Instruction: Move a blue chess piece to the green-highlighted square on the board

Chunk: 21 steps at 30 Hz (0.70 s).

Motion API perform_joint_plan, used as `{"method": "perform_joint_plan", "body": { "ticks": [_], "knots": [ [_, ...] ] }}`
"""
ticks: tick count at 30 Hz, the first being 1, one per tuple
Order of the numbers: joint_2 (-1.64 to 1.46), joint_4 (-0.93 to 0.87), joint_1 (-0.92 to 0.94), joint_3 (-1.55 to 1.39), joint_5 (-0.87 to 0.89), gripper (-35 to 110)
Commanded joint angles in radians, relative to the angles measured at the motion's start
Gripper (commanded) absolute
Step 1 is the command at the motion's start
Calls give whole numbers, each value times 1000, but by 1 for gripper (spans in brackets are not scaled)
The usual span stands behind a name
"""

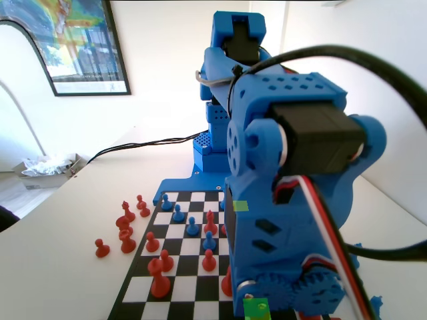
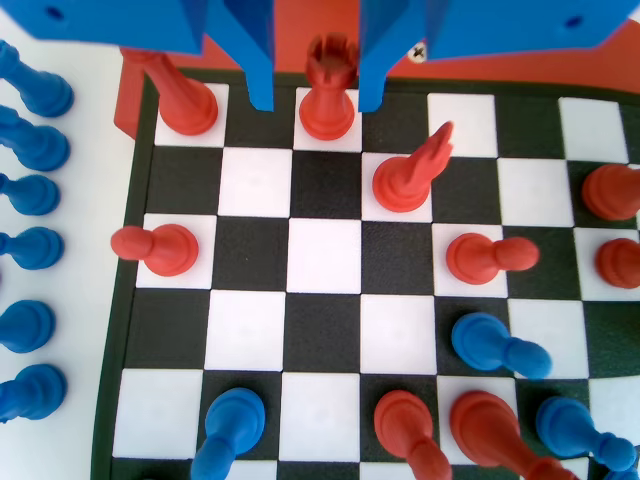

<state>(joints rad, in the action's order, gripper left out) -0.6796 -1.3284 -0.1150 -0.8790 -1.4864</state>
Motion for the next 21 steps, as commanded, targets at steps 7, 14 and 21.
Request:
{"method": "perform_joint_plan", "body": {
  "ticks": [7, 14, 21],
  "knots": [
    [-37, -23, 5, 97, -25, 9],
    [-31, -14, 17, 107, -29, 10],
    [-29, -23, 18, 103, -38, 10]
  ]
}}
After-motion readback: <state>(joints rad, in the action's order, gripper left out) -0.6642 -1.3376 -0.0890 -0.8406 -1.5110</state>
